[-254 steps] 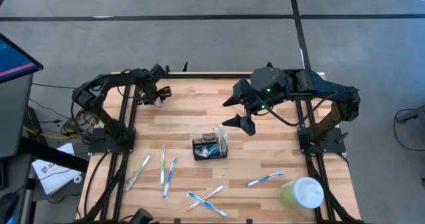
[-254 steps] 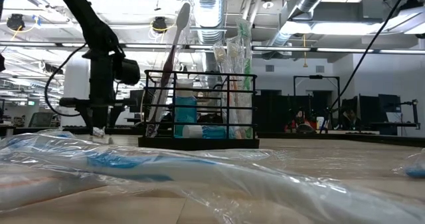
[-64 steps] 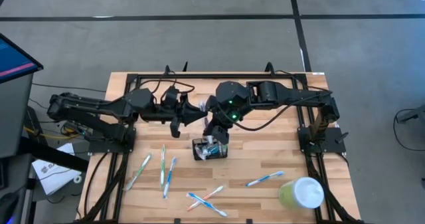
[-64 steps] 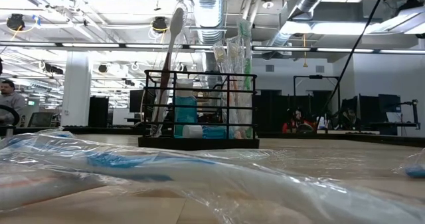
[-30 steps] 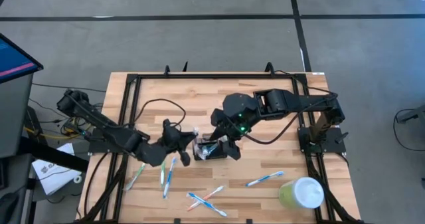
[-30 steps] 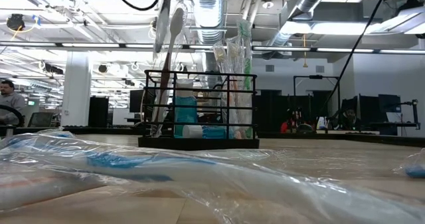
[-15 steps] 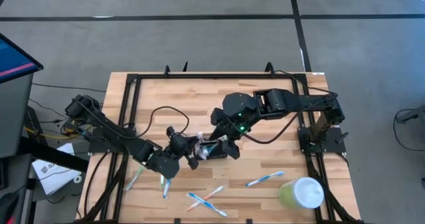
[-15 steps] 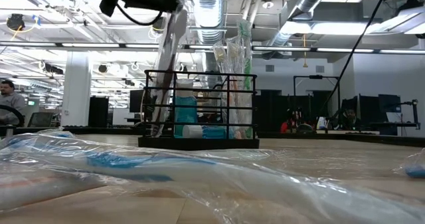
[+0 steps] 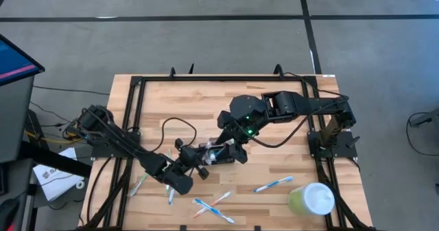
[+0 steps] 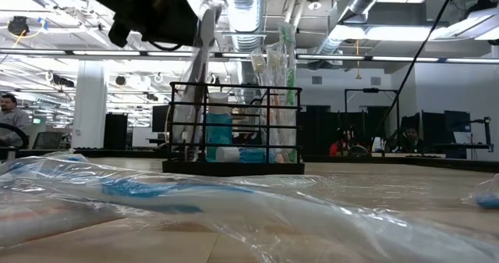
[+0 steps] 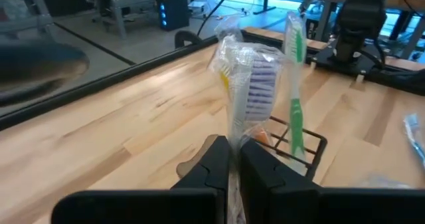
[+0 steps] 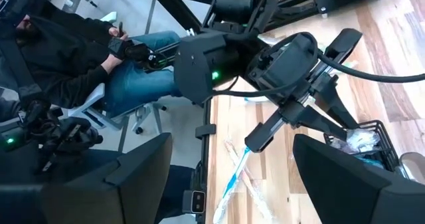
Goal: Pick & Place toothbrushing station
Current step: Put the purple toothbrush into the bottom left section of the mesh organizer
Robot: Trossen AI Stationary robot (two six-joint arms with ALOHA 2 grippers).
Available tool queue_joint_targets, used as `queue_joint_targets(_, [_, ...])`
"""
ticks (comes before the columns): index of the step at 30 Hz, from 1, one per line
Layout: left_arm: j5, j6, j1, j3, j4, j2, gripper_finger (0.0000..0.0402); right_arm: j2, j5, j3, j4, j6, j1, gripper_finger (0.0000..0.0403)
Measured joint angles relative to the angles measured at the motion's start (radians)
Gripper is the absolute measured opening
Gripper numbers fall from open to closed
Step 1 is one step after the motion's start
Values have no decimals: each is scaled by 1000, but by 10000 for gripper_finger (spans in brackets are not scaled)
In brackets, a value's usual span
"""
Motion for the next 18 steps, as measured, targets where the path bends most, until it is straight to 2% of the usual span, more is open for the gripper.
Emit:
queue_joint_targets(10, [-18, -19, 1, 0, 1, 11, 14, 0, 0, 0, 1, -2, 0, 305])
queue_joint_targets(18, [-56, -163, -7, -74, 13, 11, 6, 0, 0, 0, 3, -7, 0, 305])
